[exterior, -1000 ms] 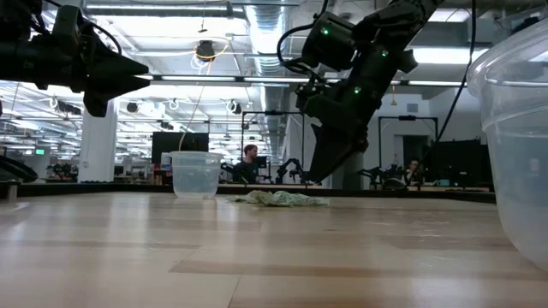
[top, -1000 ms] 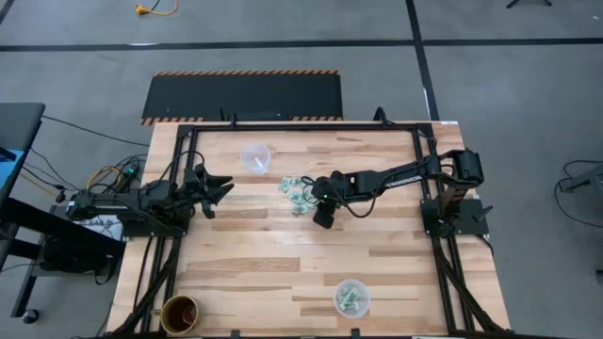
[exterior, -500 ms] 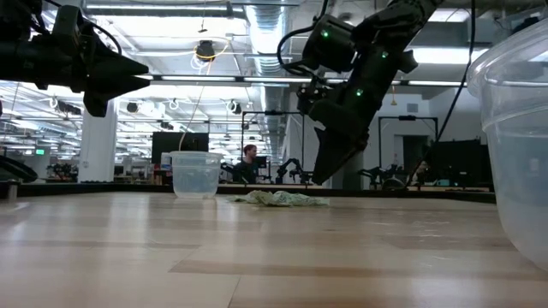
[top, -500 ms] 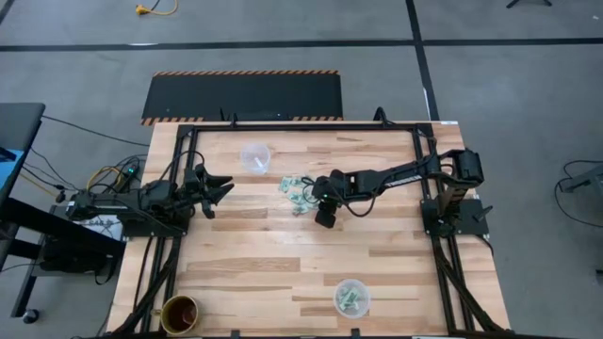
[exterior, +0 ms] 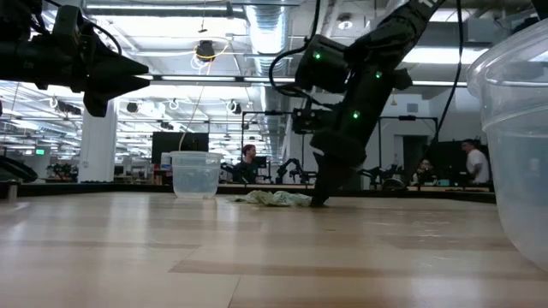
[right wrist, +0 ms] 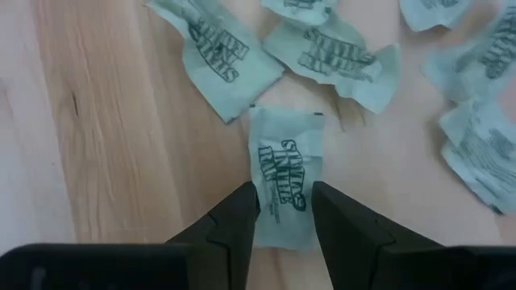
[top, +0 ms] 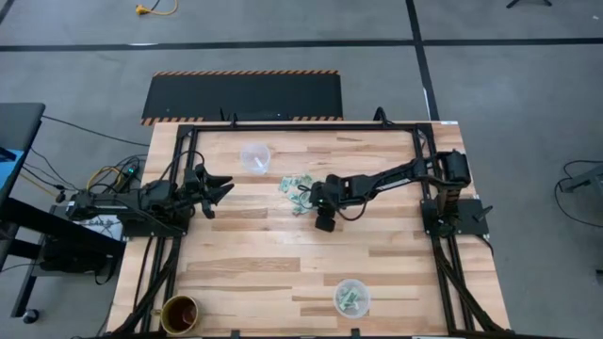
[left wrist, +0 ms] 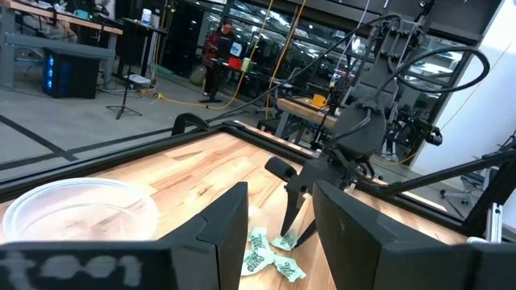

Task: Pick and place Stevia / Truvia into bins
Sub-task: Put the white stevia packet into the bottom transparent container

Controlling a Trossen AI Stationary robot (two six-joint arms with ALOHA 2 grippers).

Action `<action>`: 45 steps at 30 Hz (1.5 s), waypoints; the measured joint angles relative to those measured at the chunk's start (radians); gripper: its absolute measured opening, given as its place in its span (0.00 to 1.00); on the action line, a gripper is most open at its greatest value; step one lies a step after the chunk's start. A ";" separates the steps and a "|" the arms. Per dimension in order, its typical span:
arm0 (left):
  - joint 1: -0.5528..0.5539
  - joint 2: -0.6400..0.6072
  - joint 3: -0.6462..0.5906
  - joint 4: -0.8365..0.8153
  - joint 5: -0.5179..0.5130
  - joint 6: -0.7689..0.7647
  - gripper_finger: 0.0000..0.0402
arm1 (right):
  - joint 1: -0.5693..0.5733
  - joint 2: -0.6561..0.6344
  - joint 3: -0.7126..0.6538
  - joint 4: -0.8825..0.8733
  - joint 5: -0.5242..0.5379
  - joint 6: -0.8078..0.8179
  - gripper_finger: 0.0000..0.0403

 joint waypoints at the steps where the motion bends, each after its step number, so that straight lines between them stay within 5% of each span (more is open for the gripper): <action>1: 0.000 0.000 0.000 0.000 0.000 0.000 0.32 | 0.001 0.009 0.001 -0.001 0.002 0.000 0.30; 9: 0.000 0.000 0.000 0.000 0.000 0.000 0.32 | 0.005 0.024 0.001 -0.012 0.003 0.033 0.27; 16: 0.000 0.000 0.000 0.000 0.000 0.000 0.32 | 0.009 0.025 0.001 -0.018 -0.025 0.090 0.04; 20: 0.000 0.000 0.000 0.000 0.000 0.000 0.32 | 0.015 -0.013 -0.002 -0.069 -0.017 0.131 0.03; 28: 0.000 0.000 0.000 0.000 0.000 0.000 0.32 | 0.037 -0.290 -0.007 -0.293 -0.018 0.177 0.01; 35: 0.000 0.000 0.000 0.000 0.000 0.000 0.32 | 0.136 -0.532 -0.007 -0.294 -0.022 0.154 0.00; 45: 0.000 0.000 0.000 0.000 0.000 0.000 0.32 | 0.419 -0.637 -0.006 -0.286 -0.024 0.237 0.00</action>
